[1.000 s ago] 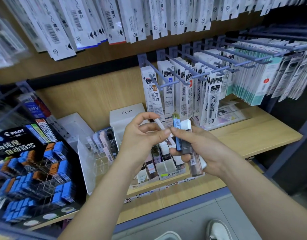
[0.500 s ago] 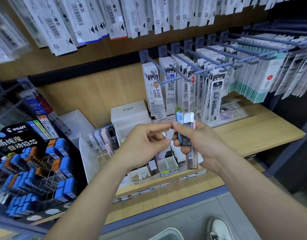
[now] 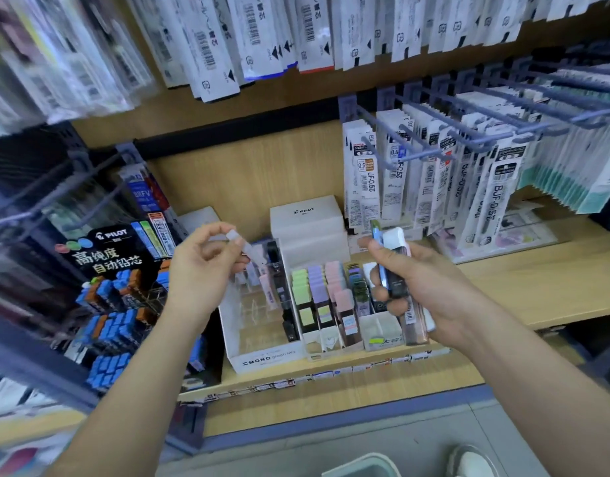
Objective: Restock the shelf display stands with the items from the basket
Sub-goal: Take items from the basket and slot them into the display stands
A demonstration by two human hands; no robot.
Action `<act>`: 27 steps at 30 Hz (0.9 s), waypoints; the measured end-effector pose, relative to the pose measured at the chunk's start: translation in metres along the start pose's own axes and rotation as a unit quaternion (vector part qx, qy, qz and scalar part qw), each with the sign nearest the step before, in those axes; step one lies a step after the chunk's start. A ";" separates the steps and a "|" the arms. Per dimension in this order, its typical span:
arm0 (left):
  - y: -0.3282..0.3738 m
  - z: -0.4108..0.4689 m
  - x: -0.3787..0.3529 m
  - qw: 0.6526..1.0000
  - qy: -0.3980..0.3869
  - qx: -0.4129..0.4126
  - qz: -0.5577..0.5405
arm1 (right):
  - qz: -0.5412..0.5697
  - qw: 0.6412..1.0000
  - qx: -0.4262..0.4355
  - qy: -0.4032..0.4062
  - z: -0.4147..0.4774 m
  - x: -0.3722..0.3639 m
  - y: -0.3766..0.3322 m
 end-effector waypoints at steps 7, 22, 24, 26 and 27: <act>-0.032 0.028 0.022 0.994 0.063 -0.027 0.082 | -0.013 0.998 -0.036 -0.043 0.007 -0.046 0.013; -0.040 0.053 0.007 0.929 -0.009 -0.155 0.337 | -0.049 0.997 -0.041 -0.032 0.019 -0.087 0.028; -0.046 0.054 0.005 0.918 -0.023 -0.162 0.361 | -0.047 0.997 -0.044 -0.030 0.019 -0.088 0.029; -0.049 0.055 0.003 0.911 -0.023 -0.178 0.371 | -0.049 0.997 -0.050 -0.030 0.019 -0.090 0.029; -0.048 0.054 0.003 0.908 -0.021 -0.186 0.374 | -0.050 0.997 -0.053 -0.030 0.019 -0.091 0.029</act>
Point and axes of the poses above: each hand's wrist, its own z-axis towards the middle knuckle, its own x-axis out of the back of the hand, y = z × x, the point moved 5 cm from there along z, towards the middle knuckle, and after that the axes turned 10 degrees about y, right-handed, at the moved point
